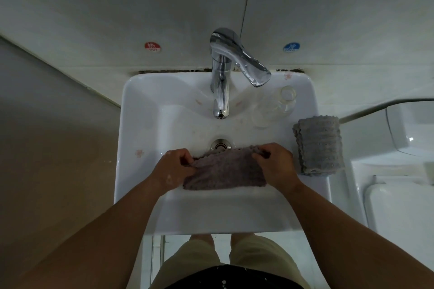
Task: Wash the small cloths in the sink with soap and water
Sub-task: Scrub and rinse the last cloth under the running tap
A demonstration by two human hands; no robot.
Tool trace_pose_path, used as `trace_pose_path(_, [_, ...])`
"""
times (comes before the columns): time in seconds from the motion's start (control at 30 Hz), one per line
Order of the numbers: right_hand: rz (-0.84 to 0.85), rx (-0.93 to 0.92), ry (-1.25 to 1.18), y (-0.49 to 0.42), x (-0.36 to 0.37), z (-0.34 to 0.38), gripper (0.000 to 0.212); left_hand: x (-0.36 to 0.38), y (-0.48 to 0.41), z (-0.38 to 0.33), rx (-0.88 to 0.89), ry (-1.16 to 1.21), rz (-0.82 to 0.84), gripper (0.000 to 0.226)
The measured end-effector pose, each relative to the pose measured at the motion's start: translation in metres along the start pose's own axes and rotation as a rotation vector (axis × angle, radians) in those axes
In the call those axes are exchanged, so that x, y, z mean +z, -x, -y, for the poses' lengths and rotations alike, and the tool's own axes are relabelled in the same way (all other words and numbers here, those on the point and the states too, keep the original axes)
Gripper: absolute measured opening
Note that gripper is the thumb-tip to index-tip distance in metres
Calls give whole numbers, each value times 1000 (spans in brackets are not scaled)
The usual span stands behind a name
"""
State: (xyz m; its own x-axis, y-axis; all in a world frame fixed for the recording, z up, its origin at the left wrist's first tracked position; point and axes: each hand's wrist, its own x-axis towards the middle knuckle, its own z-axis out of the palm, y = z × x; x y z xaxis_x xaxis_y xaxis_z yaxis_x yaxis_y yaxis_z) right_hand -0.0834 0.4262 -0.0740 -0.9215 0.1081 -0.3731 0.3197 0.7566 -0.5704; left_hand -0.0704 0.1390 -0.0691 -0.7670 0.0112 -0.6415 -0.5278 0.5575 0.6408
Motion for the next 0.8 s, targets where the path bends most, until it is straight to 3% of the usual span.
trace_pose_path(0.1, [14, 2, -6, 1, -2, -2, 23, 1, 2, 2, -21, 65, -19, 19])
trace_pose_path(0.33, [52, 52, -42, -2, -5, -5, 18, 4, 7, 9, -47, 366, -255, 7])
trace_pose_path(0.57, [-29, 121, -86, -10, 1, 2, 20, 10, -6, 1, 52, 3, -479, 9])
trace_pose_path(0.63, [-25, 130, -122, -9, 5, 4, 32, 13, -7, 0, 32, 14, -447, 29])
trace_pose_path(0.73, [-135, 12, -31, 3, 9, 7, 47, 18, -1, 8, 142, -150, -525, 51])
trace_pose_path(0.8, [-163, -126, 97, 16, 11, 9, 36, 24, 9, 11, 315, -318, -581, 32])
